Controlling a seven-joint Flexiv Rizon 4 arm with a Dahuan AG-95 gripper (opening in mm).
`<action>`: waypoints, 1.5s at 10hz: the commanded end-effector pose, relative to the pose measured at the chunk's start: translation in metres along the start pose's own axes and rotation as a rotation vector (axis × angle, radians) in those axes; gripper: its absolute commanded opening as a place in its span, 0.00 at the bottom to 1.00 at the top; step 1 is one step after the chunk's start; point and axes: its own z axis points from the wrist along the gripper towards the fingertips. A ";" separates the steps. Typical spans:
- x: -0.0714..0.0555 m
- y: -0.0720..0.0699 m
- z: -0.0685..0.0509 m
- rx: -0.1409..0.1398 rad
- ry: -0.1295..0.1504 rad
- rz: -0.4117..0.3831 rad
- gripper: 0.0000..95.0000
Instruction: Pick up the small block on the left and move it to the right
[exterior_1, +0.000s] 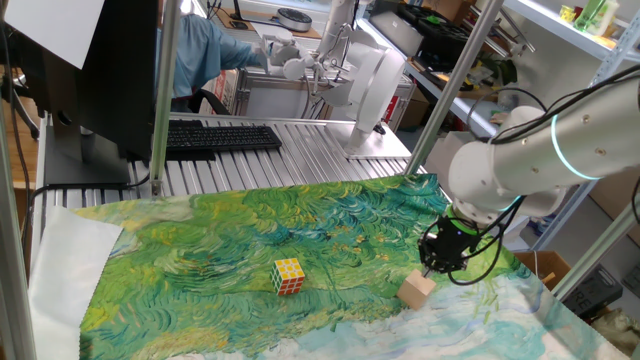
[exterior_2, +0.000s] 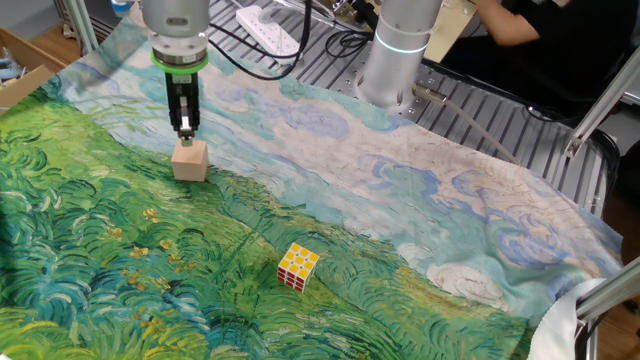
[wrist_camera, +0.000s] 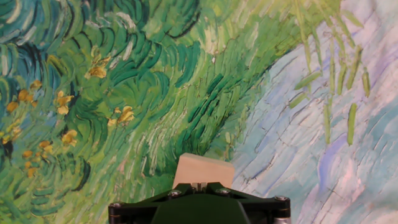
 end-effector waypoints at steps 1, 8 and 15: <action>0.000 0.000 -0.001 0.001 -0.002 0.001 0.00; 0.000 0.000 0.008 0.002 -0.006 0.032 0.20; 0.000 0.000 0.008 -0.002 -0.011 0.079 0.60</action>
